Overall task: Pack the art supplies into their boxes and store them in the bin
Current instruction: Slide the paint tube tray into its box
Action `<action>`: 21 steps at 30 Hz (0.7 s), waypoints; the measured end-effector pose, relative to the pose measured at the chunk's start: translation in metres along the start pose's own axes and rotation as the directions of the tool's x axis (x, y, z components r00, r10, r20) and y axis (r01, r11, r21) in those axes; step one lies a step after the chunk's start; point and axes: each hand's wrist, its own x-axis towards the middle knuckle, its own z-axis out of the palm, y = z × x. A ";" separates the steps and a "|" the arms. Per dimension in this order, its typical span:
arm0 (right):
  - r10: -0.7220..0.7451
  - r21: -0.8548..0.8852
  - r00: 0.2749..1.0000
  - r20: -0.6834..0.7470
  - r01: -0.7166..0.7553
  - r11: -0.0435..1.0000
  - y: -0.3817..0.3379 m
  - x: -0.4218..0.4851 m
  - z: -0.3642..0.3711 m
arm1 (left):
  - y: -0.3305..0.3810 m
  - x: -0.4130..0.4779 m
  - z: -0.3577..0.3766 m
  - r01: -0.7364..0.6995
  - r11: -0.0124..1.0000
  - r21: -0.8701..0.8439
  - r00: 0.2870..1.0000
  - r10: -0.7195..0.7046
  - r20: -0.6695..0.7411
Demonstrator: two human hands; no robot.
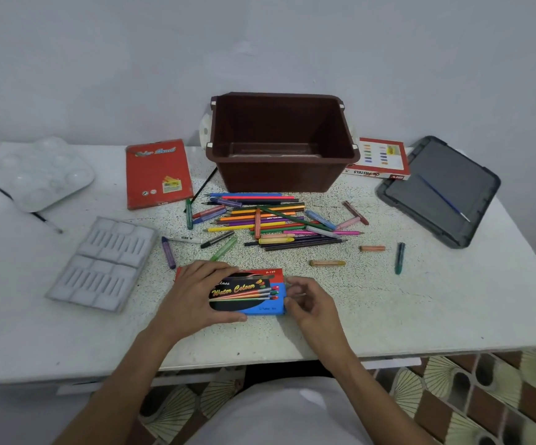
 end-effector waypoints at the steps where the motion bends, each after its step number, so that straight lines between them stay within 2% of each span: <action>1: 0.031 0.041 0.999 -0.007 -0.031 0.999 0.000 0.000 0.000 | 0.000 0.000 0.000 -0.001 1.000 0.003 1.000 0.001 -0.003; 4: 0.131 0.163 0.991 0.011 -0.131 0.978 -0.006 0.002 -0.002 | 0.000 0.000 0.001 -0.010 1.000 0.020 1.000 0.011 -0.006; 10: 0.155 0.026 0.988 0.007 -0.155 0.988 -0.015 0.012 -0.001 | -0.001 -0.001 0.004 -0.028 0.998 0.061 1.000 0.028 -0.009; 13: 0.104 -0.158 0.995 0.011 -0.101 0.982 -0.013 0.016 0.004 | 0.000 0.000 0.004 -0.043 0.993 0.111 0.999 0.047 -0.028; 15: -0.009 -0.385 0.999 0.033 0.021 0.923 -0.014 0.016 0.008 | 0.002 0.000 0.004 -0.054 0.986 0.155 0.998 0.060 -0.034; 17: -0.088 -0.528 0.995 0.053 0.102 0.843 -0.016 0.016 0.012 | 0.004 0.000 0.004 -0.058 0.979 0.196 0.998 0.064 -0.025; 21: -0.106 -0.536 0.993 0.050 0.116 0.836 -0.011 0.018 0.014 | 0.006 0.000 0.004 -0.053 0.976 0.211 0.995 0.069 -0.069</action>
